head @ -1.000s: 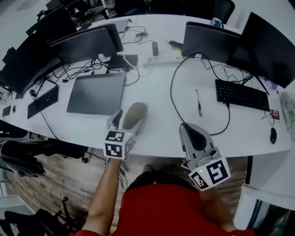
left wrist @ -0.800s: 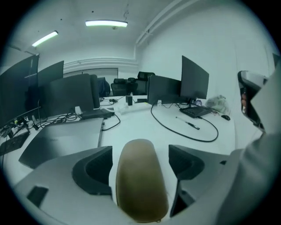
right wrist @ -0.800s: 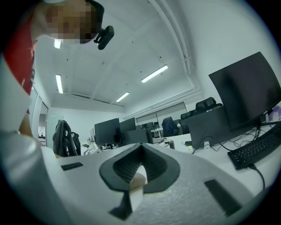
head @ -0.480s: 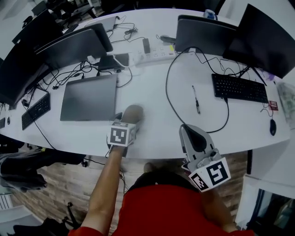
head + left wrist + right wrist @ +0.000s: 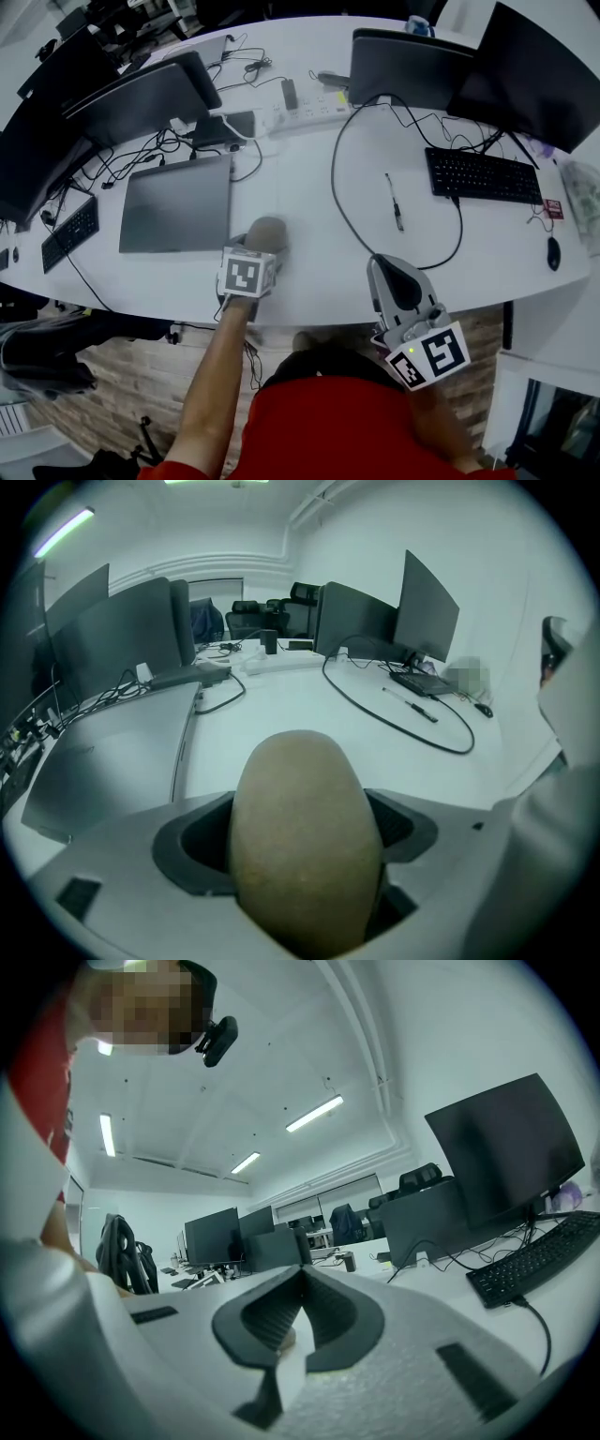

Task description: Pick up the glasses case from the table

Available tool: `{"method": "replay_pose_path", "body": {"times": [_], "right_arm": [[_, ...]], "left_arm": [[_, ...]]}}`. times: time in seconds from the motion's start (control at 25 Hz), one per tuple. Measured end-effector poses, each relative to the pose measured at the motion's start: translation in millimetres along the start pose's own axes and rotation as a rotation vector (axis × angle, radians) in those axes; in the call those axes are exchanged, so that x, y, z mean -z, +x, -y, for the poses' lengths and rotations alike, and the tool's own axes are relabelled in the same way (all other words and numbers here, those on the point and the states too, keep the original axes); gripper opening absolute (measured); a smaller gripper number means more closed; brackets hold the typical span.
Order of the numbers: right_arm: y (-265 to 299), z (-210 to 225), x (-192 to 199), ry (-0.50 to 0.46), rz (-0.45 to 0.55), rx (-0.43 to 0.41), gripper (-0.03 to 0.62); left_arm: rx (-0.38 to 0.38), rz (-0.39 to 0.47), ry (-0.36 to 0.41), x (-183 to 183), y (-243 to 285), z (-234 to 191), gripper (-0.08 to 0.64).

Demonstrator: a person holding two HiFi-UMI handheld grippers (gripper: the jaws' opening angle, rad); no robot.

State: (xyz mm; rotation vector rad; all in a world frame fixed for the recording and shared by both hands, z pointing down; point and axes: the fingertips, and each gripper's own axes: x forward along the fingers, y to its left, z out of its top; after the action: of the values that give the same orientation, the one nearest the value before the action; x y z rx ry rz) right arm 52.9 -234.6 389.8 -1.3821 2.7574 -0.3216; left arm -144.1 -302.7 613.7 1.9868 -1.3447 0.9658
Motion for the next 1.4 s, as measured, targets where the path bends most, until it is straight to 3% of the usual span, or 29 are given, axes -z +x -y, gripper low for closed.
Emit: {"method": "replay_pose_path", "body": {"times": [0.36,0.72,1.04,1.4], "right_arm": [[-4,0,-5,0.008,0.018,0.001,0.005],[-5,-7,-21,-0.008,0.060,-0.015,0.005],[-12,-16,-39,-0.036,0.102,-0.027,0.005],[-28,-32,-56,-0.084,0.145,-0.036,0.004]], "left_arm": [[0.012,0.139,-0.036,-21,-32,8,0.388],[0.053,0.477,-0.076,-74,-136,31,0.388],[0.095,0.745,-0.106,-95,-224,50,0.388],[0.027,0.845,-0.109,-88,-287,53,0.388]]}}
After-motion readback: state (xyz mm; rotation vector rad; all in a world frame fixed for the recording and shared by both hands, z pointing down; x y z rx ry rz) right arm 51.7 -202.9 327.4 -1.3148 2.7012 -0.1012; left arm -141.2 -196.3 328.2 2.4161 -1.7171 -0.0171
